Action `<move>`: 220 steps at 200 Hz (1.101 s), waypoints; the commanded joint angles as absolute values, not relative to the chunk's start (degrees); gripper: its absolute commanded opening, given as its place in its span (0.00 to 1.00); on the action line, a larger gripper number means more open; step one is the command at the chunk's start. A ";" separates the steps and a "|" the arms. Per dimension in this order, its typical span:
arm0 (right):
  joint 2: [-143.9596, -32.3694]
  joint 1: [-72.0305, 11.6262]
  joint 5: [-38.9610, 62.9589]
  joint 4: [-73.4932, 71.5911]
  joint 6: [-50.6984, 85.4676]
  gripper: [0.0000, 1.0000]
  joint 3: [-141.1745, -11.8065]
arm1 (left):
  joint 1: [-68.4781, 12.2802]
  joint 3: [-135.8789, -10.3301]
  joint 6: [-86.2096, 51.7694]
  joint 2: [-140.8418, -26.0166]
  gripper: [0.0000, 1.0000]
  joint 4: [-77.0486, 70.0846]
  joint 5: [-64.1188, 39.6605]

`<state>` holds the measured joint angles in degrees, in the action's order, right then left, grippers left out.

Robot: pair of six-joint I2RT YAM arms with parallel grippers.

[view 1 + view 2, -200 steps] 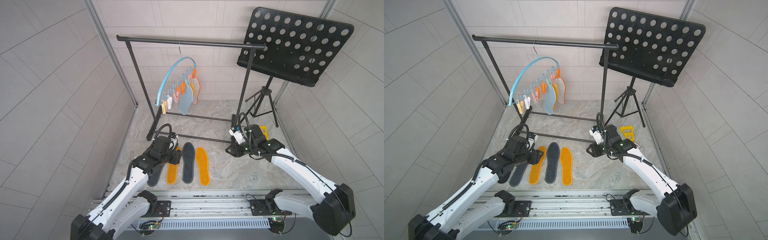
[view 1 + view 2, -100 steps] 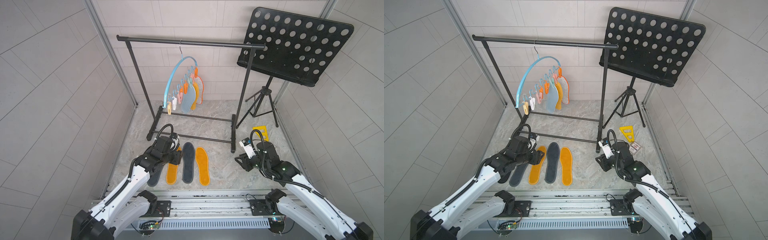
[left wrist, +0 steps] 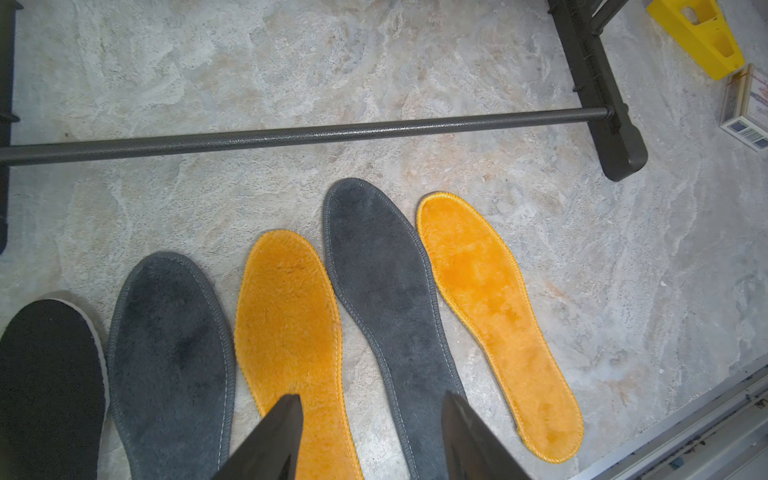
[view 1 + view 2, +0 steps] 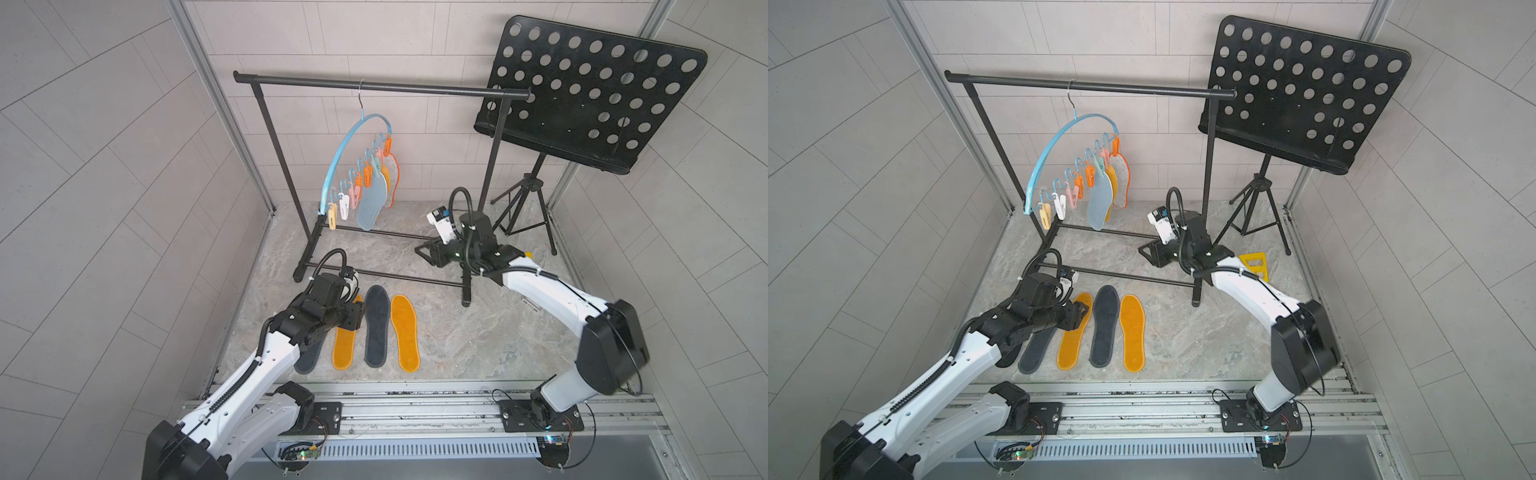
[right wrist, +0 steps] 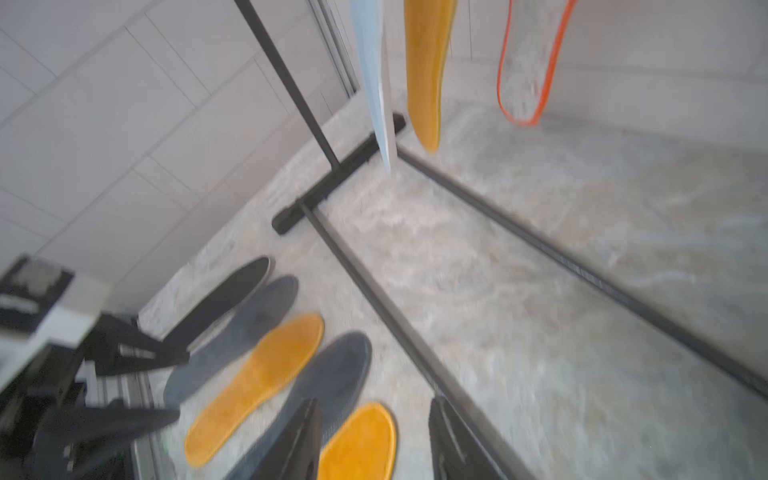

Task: Take the shoe insoles off the hanger
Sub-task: Remove the insole from the hanger.

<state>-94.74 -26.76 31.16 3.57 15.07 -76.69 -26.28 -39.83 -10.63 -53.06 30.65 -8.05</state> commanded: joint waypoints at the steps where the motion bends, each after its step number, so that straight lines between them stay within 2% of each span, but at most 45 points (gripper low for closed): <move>1: -103.01 -27.33 32.24 -3.16 17.23 0.49 -87.00 | -26.46 -39.57 -10.45 -52.83 0.60 31.79 -7.22; 35: -115.06 -27.64 32.46 -8.44 20.72 0.50 -102.75 | -26.63 -39.73 -10.28 -52.74 0.60 32.13 -7.24; 65: -121.15 -27.94 33.65 -9.10 21.38 0.51 -112.11 | -26.71 -39.73 -10.11 -52.41 0.60 32.18 -6.81; 98: -124.90 -27.95 32.00 -10.11 21.27 0.53 -115.76 | -26.67 -39.82 -10.09 -52.32 0.60 32.60 -6.11; 122: -128.17 -27.97 33.66 -11.78 22.71 0.50 -118.54 | -26.68 -39.77 -10.10 -52.62 0.60 32.36 -6.16; 158: -130.93 -28.54 35.75 -22.24 25.22 0.45 -116.06 | -26.70 -39.83 -9.91 -53.16 0.60 32.55 -6.04; 220: -139.45 -29.27 35.25 -36.89 30.16 0.46 -120.07 | -26.72 -40.39 -9.33 -55.31 0.60 32.95 -6.57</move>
